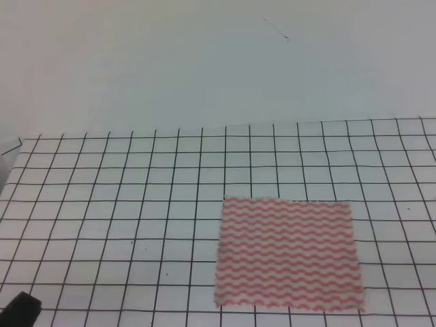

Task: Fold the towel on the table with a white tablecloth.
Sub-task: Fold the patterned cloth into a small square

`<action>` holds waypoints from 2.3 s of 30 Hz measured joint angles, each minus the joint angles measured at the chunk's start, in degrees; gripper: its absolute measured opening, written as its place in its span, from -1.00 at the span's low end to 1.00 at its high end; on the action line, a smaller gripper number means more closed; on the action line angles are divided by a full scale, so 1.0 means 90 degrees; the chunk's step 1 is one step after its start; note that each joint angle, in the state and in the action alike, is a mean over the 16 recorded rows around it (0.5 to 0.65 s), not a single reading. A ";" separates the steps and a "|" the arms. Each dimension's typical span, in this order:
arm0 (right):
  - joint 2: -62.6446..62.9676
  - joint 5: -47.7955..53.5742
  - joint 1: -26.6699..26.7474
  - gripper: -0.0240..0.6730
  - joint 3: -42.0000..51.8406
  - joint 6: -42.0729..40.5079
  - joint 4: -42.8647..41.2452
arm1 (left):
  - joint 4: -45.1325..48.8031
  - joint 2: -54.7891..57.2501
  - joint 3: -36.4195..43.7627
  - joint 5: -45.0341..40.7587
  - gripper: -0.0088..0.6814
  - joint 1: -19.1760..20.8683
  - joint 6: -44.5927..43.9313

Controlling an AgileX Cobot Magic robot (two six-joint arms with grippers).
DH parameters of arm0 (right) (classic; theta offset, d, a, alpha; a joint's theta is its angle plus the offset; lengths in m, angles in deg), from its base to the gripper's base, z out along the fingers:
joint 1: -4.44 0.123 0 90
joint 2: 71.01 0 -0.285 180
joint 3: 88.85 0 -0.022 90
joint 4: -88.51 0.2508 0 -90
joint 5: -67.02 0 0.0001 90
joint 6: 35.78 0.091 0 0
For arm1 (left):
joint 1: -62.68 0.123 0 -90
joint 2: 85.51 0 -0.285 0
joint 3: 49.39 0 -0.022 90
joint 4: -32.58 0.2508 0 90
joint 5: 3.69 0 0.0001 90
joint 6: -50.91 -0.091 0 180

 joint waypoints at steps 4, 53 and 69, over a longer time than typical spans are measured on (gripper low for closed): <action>0.0000 0.0217 0.0000 -0.94 -0.0243 -0.1020 0.0176 | -0.0056 0.0000 -0.0184 -0.0366 -0.98 0.0000 -0.0746; -0.4383 0.1452 0.0579 -0.94 -0.4153 -0.0353 -0.4432 | 0.2821 0.5267 -0.4090 -0.1564 -0.98 -0.1945 -0.2852; -0.5337 0.2796 0.0650 -0.94 -0.4153 -0.0578 -0.4472 | 0.2850 0.7619 -0.4628 -0.2396 -0.96 -0.1945 -0.2024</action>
